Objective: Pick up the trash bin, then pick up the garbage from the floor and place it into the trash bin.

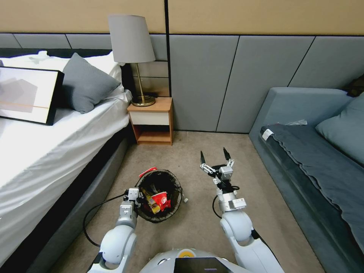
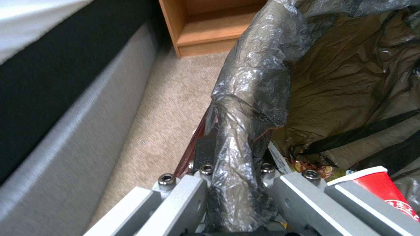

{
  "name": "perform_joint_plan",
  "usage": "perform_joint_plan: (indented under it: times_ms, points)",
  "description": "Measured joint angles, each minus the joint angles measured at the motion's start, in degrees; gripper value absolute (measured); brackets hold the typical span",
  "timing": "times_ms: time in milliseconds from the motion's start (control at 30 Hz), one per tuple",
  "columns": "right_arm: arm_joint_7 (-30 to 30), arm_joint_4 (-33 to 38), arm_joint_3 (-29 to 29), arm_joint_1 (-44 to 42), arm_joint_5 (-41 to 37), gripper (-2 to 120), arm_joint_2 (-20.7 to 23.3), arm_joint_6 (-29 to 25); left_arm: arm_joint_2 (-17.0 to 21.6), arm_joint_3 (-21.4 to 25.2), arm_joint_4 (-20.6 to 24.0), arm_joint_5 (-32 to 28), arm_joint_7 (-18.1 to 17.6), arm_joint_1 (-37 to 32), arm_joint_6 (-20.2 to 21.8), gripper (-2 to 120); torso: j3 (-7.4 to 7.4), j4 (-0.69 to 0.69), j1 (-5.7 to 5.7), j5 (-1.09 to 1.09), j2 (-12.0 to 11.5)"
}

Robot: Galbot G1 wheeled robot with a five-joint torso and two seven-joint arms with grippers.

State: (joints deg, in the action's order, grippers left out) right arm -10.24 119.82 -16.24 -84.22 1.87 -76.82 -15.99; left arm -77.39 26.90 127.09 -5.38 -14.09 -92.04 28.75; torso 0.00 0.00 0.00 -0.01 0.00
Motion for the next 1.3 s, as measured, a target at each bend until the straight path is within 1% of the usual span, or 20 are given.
perform_joint_plan:
  times_ms: [200,333,400,500,700,767,800,833,900,933,1000,1033,1067,1100,1133,1167,1200,1300]
  points:
    - [0.02,-1.22,-0.26,-1.56,0.65,100,0.39,-0.72,-0.29,0.42,0.91,-0.3,-0.29,-0.59,-0.25,0,0.0,0.01,0.0,0.02,0.0]
    - [0.31,-2.04,0.0,-1.86,0.78,100,0.66,-1.0,-0.6,0.39,1.05,-0.35,-0.57,-0.28,-0.26,0,0.0,-0.01,0.0,0.01,0.0]
    - [0.87,-2.79,0.35,-1.87,0.78,100,0.65,-1.16,-0.88,0.11,1.18,-0.28,-0.64,-0.4,-0.24,0,0.0,0.01,0.0,0.01,0.0]
    - [1.13,-4.93,1.79,-1.37,-1.56,100,1.82,1.13,-1.12,-0.25,1.25,0.0,-0.72,-0.52,-0.21,0,0.0,0.0,0.0,-0.01,0.0]
    - [1.31,-8.48,3.92,0.19,-4.6,100,2.28,3.6,-1.09,-0.36,1.99,0.13,-0.8,-0.87,-0.1,0,0.0,0.0,0.0,0.01,0.0]
    - [1.76,-10.08,5.45,1.96,-8.6,100,3.77,6.93,-0.67,-0.36,2.08,0.14,-0.82,-0.72,-0.08,0,0.0,0.01,0.0,0.02,0.0]
    - [1.76,-10.08,5.45,1.96,-8.6,100,3.77,6.93,-0.67,-0.36,2.08,0.14,-0.82,-0.72,-0.08,0,0.0,0.01,0.0,0.02,0.0]
    - [2.08,-10.77,5.99,3.04,-10.53,100,4.86,8.39,-0.57,-0.41,2.04,0.14,-0.83,-0.5,-0.01,0,0.0,0.0,0.0,0.02,0.0]
    - [4.62,-12.55,6.64,5.32,-16.3,100,8.13,11.09,-0.69,-0.64,1.63,0.15,-0.84,0.16,0.26,0,0.01,0.01,0.01,0.02,0.0]
    - [4.62,-12.55,6.64,5.32,-16.3,100,8.13,11.09,-0.69,-0.64,1.63,0.15,-0.84,0.16,0.26,0,0.01,0.01,0.01,0.02,0.0]
    - [8.1,-14.51,7.56,7.43,-22.63,100,11.48,12.24,-0.97,-0.95,1.2,0.27,-0.87,0.24,0.28,0,0.01,0.0,0.0,0.01,0.0]
    - [9.07,-15.24,8.02,8.28,-24.58,100,12.74,12.7,-1.03,-1.07,1.18,0.35,-0.87,0.13,0.28,0,0.01,-0.01,0.0,0.03,0.0]
    - [9.07,-15.24,8.02,8.28,-24.58,100,12.74,12.7,-1.03,-1.07,1.18,0.35,-0.87,0.13,0.28,0,0.01,-0.01,0.0,0.03,0.0]
    - [10.06,-16.27,8.64,9.62,-26.89,100,14.35,13.81,-1.05,-1.19,1.19,0.43,-0.87,0.04,0.27,0,0.0,0.0,0.0,0.02,0.0]
    - [11.05,-18.56,9.84,12.32,-29.14,100,16.18,15.73,-0.91,-1.24,1.09,0.45,-0.87,0.15,0.23,0,0.01,-0.01,0.0,0.01,0.0]
    - [11.67,-20.68,10.65,14.18,-29.53,100,16.94,16.33,-0.76,-1.19,0.98,0.45,-0.86,0.33,0.18,0,0.0,0.0,0.0,0.01,0.0]
    - [11.67,-20.68,10.65,14.18,-29.53,100,16.94,16.33,-0.76,-1.19,0.98,0.45,-0.86,0.33,0.18,0,0.0,0.0,0.0,0.01,0.0]
    - [12.58,-29.1,15.12,20.83,-29.79,100,18.74,17.66,-0.56,-0.91,1.0,0.46,-0.8,0.4,0.04,0,0.01,0.02,0.01,0.02,0.0]
